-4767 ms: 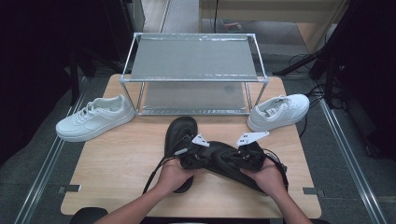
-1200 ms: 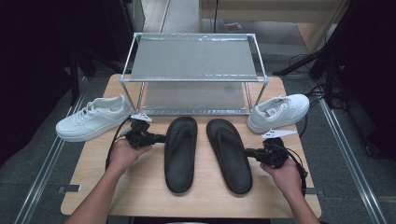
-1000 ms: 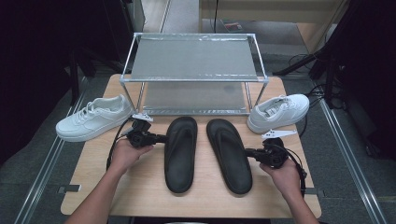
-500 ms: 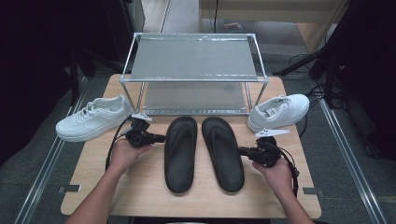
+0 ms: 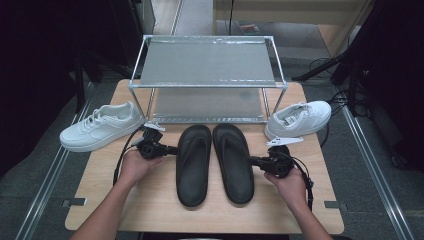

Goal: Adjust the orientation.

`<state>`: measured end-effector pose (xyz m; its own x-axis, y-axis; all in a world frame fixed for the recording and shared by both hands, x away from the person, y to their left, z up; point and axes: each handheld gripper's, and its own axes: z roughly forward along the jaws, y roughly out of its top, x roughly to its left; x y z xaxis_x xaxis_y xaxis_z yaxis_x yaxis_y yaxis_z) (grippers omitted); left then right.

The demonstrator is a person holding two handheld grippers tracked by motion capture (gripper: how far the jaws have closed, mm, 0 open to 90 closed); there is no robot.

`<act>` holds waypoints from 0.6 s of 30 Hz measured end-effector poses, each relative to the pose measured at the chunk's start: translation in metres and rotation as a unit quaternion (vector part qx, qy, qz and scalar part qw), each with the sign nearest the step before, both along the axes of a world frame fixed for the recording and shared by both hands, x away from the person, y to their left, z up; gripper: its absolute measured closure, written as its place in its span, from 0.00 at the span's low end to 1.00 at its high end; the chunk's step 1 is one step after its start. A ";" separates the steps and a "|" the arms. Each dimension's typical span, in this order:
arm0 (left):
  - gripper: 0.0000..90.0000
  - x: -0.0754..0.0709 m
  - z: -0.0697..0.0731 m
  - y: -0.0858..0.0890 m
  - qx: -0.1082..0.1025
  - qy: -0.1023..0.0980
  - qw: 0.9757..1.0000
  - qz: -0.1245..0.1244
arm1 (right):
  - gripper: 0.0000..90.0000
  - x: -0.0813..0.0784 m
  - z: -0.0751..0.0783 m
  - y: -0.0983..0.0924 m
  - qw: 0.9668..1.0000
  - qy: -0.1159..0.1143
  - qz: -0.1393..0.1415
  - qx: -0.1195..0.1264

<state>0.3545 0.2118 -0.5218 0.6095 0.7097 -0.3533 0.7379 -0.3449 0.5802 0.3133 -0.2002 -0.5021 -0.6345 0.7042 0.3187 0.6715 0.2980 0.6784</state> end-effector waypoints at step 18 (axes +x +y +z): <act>1.00 -0.010 -0.001 -0.015 -0.009 0.006 1.000 -0.029 | 1.00 0.001 0.000 0.003 1.000 0.003 0.013 -0.001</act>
<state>0.3447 0.1966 -0.5232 0.6456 0.6662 -0.3733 0.7236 -0.3774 0.5779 0.3139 -0.1973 -0.5018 -0.6513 0.6880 0.3203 0.6670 0.3176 0.6740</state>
